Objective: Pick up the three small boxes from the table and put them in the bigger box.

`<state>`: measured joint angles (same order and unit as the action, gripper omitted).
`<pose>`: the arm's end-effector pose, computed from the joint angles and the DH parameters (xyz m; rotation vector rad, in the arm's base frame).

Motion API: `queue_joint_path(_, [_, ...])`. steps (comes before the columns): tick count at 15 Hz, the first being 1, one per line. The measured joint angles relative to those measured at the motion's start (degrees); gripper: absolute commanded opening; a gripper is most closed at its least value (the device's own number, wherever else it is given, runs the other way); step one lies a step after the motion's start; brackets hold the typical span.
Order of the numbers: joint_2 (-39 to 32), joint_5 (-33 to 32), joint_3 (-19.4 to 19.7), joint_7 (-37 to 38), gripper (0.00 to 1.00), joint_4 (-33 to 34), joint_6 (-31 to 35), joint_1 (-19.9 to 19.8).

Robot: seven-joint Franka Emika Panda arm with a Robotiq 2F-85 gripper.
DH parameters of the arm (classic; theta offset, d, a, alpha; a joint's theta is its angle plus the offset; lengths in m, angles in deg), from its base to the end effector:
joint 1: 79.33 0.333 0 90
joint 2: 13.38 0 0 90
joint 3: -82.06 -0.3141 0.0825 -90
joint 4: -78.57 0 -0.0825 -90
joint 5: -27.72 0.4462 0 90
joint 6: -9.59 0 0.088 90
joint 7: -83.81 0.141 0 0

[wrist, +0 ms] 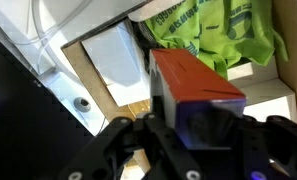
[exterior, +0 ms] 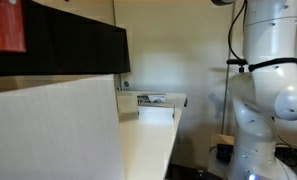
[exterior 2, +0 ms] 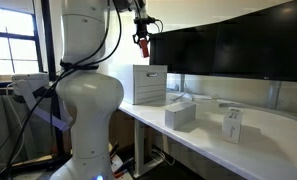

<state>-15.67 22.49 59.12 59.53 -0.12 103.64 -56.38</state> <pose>0.4577 0.4465 0.6799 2.5323 1.7670 0.3742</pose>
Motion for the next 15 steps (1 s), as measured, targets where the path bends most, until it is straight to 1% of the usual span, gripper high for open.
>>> queue_joint_path(6, [-10.27,-0.63,-1.49,-0.01,0.19,7.25,-0.97,4.44])
queue_joint_path(7, [-11.6,-0.65,-1.56,-0.03,0.69,8.44,-1.29,5.19])
queue_joint_path(8, [-12.83,-0.69,-1.59,-0.04,0.69,9.7,-1.74,5.92])
queue_joint_path(9, [-13.93,-0.8,-1.58,-0.04,0.74,11.0,-2.36,6.6])
queue_joint_path(12, [-16.33,-1.86,-1.55,-0.1,0.94,14.84,-4.04,8.29])
queue_joint_path(14, [-17.11,-2.94,-1.52,-0.1,1.0,16.88,-4.58,8.94])
queue_joint_path(15, [-17.29,-3.41,-1.51,-0.1,1.0,17.77,-4.73,9.08])
